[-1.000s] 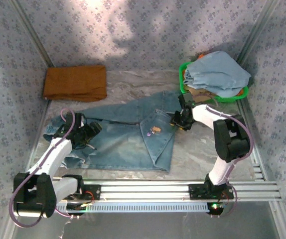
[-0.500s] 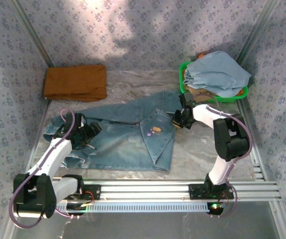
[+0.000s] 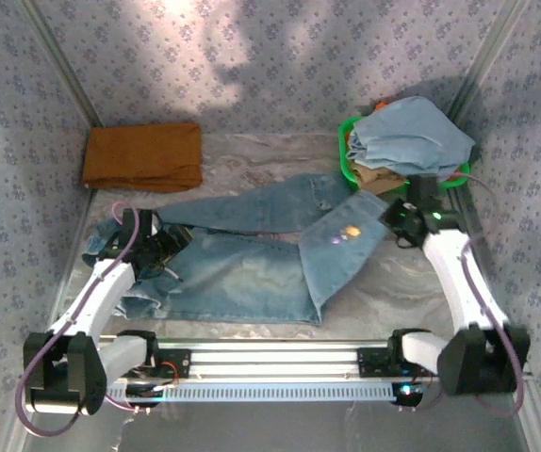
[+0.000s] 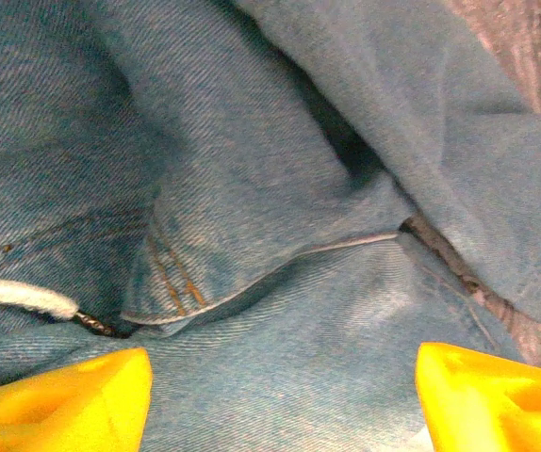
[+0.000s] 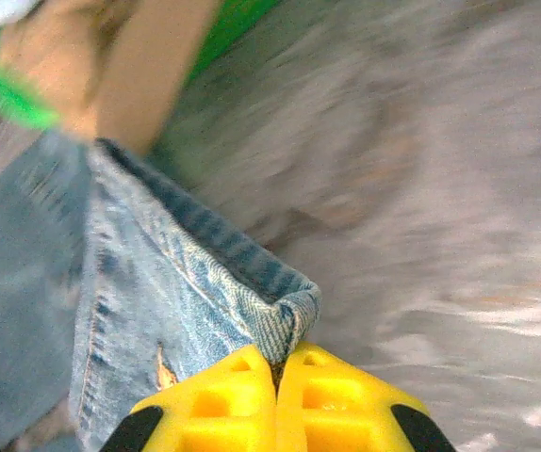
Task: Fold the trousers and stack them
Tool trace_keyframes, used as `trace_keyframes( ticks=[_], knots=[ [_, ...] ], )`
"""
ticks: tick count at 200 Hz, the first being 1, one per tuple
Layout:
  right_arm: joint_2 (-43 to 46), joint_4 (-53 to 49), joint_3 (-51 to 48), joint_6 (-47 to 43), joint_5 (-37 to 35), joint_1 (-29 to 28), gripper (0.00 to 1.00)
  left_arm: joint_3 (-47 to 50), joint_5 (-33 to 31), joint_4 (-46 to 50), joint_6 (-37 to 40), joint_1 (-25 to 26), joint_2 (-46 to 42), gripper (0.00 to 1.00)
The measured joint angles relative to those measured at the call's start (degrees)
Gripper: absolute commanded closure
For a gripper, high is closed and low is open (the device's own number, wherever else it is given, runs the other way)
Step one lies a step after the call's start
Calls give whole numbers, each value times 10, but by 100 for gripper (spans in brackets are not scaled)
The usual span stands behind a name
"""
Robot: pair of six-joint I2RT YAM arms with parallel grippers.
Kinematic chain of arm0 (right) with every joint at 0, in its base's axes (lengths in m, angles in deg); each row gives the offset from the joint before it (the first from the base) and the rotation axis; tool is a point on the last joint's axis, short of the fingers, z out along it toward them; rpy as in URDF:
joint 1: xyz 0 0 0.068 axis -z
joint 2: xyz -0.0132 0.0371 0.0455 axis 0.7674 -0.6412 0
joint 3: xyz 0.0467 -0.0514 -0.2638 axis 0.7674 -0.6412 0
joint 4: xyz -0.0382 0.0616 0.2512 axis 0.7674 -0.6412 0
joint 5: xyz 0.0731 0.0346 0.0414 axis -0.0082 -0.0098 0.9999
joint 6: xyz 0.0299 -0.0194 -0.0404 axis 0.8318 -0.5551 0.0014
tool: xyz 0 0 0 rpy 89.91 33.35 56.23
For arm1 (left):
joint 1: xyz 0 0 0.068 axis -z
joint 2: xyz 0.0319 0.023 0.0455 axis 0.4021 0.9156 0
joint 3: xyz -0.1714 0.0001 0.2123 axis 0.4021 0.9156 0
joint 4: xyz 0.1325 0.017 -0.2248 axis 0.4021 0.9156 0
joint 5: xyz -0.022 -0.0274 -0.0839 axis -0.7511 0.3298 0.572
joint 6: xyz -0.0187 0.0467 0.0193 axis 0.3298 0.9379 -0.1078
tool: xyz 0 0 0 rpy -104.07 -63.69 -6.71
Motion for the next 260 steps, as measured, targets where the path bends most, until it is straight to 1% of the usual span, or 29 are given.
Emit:
trace_keyframes(
  ticks=[2,11,16,28,36,43,55,66,78,88,94,109,117,123,133,149,175,198,225,241,255,260],
  knots=[
    [10,-5,-5,-2,-4,13,89,-1,1,0,0,0,-1,26],
    [40,-22,-22,-8,-5,59,58,-3,3,0,0,0,-4,26],
    [54,-32,-33,-11,-5,88,47,-4,3,0,0,0,-6,26],
    [72,-52,-53,-15,-5,138,36,-4,5,0,0,0,-10,26],
    [75,-65,-62,-16,-9,162,34,-4,5,2,0,0,-13,25],
    [74,-72,-68,-17,-13,171,34,-4,5,4,0,0,-16,25],
    [73,-79,-73,-17,-16,174,35,-4,5,10,0,0,-24,25],
    [75,-78,-73,-13,-14,164,38,-4,5,17,0,0,-34,24],
    [76,-68,-73,-6,-10,124,41,-4,5,23,0,0,-45,23],
    [71,-59,-73,6,-15,62,52,-4,5,29,0,0,-52,22],
    [61,-49,-73,16,-19,10,59,-5,4,34,0,0,-55,21],
    [21,-18,-74,40,-22,-98,86,-13,2,47,0,0,-57,20],
    [-6,1,-77,53,-22,-138,100,-19,0,53,0,0,-56,19],
    [-28,14,-83,64,-23,-160,100,-25,-1,58,0,0,-56,19],
    [-63,34,-97,82,-24,-176,100,-36,-2,62,0,0,-56,19],
    [-103,59,-134,103,-22,-162,100,-56,-2,61,0,0,-48,19],
    [-117,76,-194,121,-13,-90,100,-75,-4,46,-5,14,-15,20],
    [-98,85,-217,123,5,-24,100,-75,-18,21,-18,75,37,20],
    [-63,64,-235,121,10,30,100,-75,-34,-24,-37,156,114,21],
    [-37,43,-239,116,8,49,100,-77,-40,-55,-48,190,169,23],
    [-11,31,-238,107,5,51,100,-76,-44,-77,-57,202,209,24],
    [-2,28,-235,105,5,44,100,-74,-45,-88,-61,202,220,24]
  ],
)
